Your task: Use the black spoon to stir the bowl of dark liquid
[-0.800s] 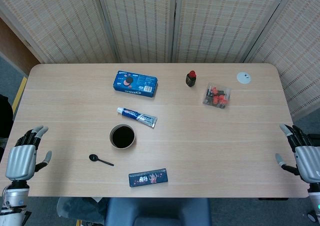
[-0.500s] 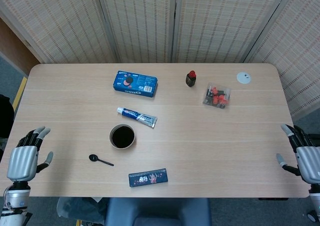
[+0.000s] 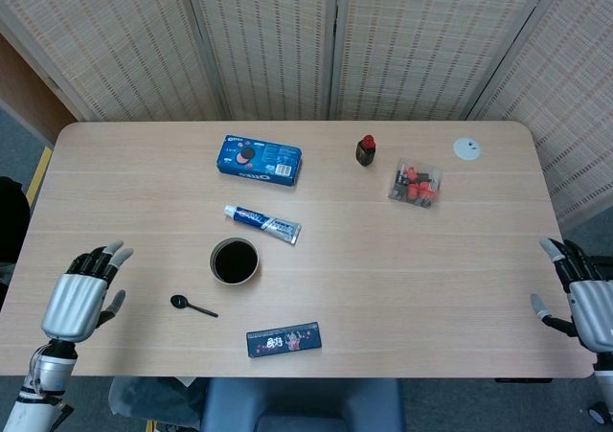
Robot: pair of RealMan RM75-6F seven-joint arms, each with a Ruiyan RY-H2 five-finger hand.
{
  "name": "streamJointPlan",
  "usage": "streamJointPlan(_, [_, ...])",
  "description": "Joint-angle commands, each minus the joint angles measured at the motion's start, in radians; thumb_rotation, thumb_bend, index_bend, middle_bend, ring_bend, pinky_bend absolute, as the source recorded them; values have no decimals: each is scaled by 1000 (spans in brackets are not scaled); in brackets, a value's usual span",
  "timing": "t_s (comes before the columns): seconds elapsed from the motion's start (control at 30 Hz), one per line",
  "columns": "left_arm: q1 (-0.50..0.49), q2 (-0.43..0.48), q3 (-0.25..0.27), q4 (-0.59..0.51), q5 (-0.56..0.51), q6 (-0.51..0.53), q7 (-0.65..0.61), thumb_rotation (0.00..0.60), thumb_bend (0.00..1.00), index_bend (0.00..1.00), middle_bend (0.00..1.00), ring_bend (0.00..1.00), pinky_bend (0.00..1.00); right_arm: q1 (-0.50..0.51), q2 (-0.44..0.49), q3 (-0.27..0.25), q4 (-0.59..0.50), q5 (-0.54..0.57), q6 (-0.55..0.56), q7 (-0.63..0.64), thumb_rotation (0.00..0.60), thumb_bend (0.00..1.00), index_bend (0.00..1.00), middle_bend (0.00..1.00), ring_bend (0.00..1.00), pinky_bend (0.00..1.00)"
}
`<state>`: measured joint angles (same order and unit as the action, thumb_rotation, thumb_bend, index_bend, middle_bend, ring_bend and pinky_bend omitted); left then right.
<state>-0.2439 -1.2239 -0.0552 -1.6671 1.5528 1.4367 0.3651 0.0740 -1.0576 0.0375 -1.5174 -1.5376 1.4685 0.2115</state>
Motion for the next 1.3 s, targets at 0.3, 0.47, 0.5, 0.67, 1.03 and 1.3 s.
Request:
streamJointPlan(0.3, [-105, -67, 45, 122, 148, -111, 40, 600, 328, 266, 372, 420, 641, 1, 7, 3, -7, 1, 2, -4, 600, 357, 0, 100, 0, 128])
streamJointPlan(0.47, [-136, -104, 58, 164, 177, -158, 99, 600, 328, 296, 673, 665, 857, 3, 8, 3, -10, 0, -2, -8, 600, 357, 0, 100, 0, 128])
streamJointPlan(0.5, [-139, -111, 61, 167, 178, -167, 112, 600, 328, 305, 721, 708, 883, 4, 8, 3, -10, 0, -3, -8, 600, 358, 0, 100, 0, 128])
streamJointPlan(0.67, [-163, -138, 76, 183, 184, -220, 158, 600, 328, 366, 912, 863, 989, 6, 7, 4, -9, 1, -6, -8, 600, 357, 0, 100, 0, 128])
streamJointPlan(1.03, [-214, -185, 77, 193, 108, -370, 271, 600, 305, 451, 1000, 1000, 1000, 11, 3, 4, -3, 4, -17, -7, 600, 357, 0, 100, 0, 128])
streamJointPlan(1.3, [-244, -233, 54, 169, -13, -469, 367, 600, 205, 483, 1000, 1000, 1000, 11, 1, 2, 3, 9, -23, -3, 600, 347, 0, 100, 0, 128])
